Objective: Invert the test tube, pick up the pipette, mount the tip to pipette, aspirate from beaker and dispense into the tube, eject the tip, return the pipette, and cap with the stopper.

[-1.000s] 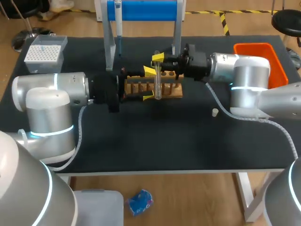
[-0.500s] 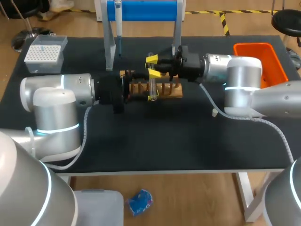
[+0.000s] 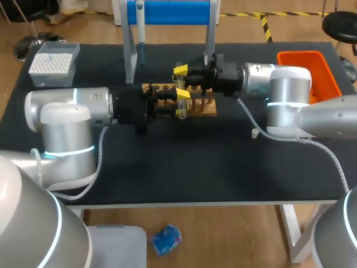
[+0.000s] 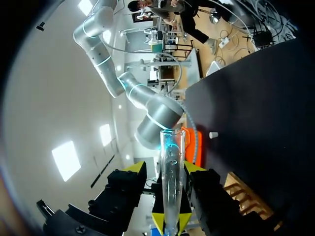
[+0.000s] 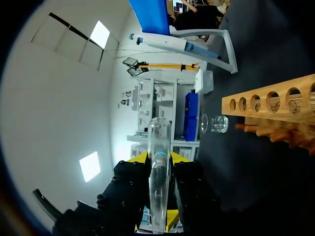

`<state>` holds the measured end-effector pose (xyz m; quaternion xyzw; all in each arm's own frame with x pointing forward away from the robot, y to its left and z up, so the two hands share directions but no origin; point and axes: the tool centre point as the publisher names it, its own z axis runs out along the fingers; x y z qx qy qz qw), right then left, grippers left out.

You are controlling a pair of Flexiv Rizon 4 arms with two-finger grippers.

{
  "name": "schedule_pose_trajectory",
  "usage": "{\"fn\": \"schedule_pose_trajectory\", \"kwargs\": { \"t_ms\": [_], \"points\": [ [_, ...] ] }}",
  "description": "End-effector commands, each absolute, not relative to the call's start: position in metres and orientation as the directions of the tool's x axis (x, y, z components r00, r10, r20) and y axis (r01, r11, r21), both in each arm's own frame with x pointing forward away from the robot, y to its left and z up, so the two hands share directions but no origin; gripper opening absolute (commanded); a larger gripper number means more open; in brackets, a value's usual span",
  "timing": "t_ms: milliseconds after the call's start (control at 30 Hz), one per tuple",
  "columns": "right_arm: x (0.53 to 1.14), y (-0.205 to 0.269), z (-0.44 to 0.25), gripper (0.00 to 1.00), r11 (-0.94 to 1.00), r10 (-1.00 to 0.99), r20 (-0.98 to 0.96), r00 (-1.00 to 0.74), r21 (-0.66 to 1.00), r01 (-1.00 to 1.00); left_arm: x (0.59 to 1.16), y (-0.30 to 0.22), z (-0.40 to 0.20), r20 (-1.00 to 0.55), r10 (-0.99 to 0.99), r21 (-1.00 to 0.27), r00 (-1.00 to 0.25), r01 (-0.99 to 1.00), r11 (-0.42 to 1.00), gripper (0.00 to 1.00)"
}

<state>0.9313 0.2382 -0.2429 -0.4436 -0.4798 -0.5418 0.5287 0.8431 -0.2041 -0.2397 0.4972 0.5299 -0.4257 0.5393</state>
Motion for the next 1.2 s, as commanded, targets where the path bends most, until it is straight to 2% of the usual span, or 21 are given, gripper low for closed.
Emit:
{"fn": "schedule_pose_trajectory", "kwargs": {
  "t_ms": [33, 133, 267, 300, 367, 533, 567, 600, 900, 1067, 1200],
  "points": [
    [0.932, 0.238, -0.242, 0.00, 0.022, -0.143, 0.989, -0.045, 0.048, 0.999, 0.845, -0.206, -0.241, -0.994, 0.068, 0.095, 0.086, 0.985, 0.142, 0.44],
    [0.932, 0.238, -0.242, 0.00, 0.024, -0.141, 0.989, -0.041, 0.045, 0.999, 0.845, -0.206, -0.242, -0.993, 0.067, 0.102, 0.093, 0.985, 0.141, 0.40],
    [0.933, 0.238, -0.242, 0.00, 0.026, -0.140, 0.989, -0.039, 0.043, 0.999, 0.845, -0.205, -0.244, -0.992, 0.070, 0.113, 0.104, 0.983, 0.144, 0.24],
    [0.933, 0.238, -0.242, 0.00, 0.027, -0.140, 0.989, -0.038, 0.042, 0.999, 0.845, -0.205, -0.245, -0.992, 0.076, 0.116, 0.105, 0.983, 0.144, 0.18],
    [0.932, 0.238, -0.242, 0.00, 0.028, -0.139, 0.990, -0.037, 0.042, 0.999, 0.846, -0.204, -0.247, -0.990, 0.087, 0.120, 0.109, 0.982, 0.144, 0.00],
    [0.932, 0.239, -0.242, 0.00, 0.019, -0.149, 0.988, -0.042, 0.046, 0.999, 0.847, -0.201, -0.250, -0.990, 0.098, 0.117, 0.103, 0.982, 0.151, 0.00],
    [0.932, 0.238, -0.242, 0.71, 0.018, -0.149, 0.988, -0.042, 0.046, 0.999, 0.847, -0.201, -0.250, -0.991, 0.094, 0.110, 0.097, 0.982, 0.154, 0.00],
    [0.932, 0.238, -0.241, 1.00, 0.015, -0.151, 0.987, -0.045, 0.048, 0.999, 0.847, -0.200, -0.250, -0.992, 0.090, 0.104, 0.091, 0.982, 0.156, 0.00],
    [0.927, 0.219, -0.239, 1.00, -0.002, -0.115, 0.984, -0.138, 0.139, 0.990, 0.857, -0.181, -0.224, -0.999, 0.039, 0.033, 0.023, 0.966, 0.255, 0.00],
    [0.930, 0.202, -0.231, 1.00, -0.009, -0.108, 0.925, -0.364, 0.365, 0.931, 0.863, -0.168, -0.204, -0.986, -0.017, -0.164, -0.168, 0.933, 0.320, 0.00],
    [0.934, 0.186, -0.220, 1.00, 0.021, -0.135, 0.787, -0.602, 0.610, 0.792, 0.864, -0.159, -0.188, -0.906, -0.117, -0.421, -0.407, 0.840, 0.341, 0.00]
  ]
}}
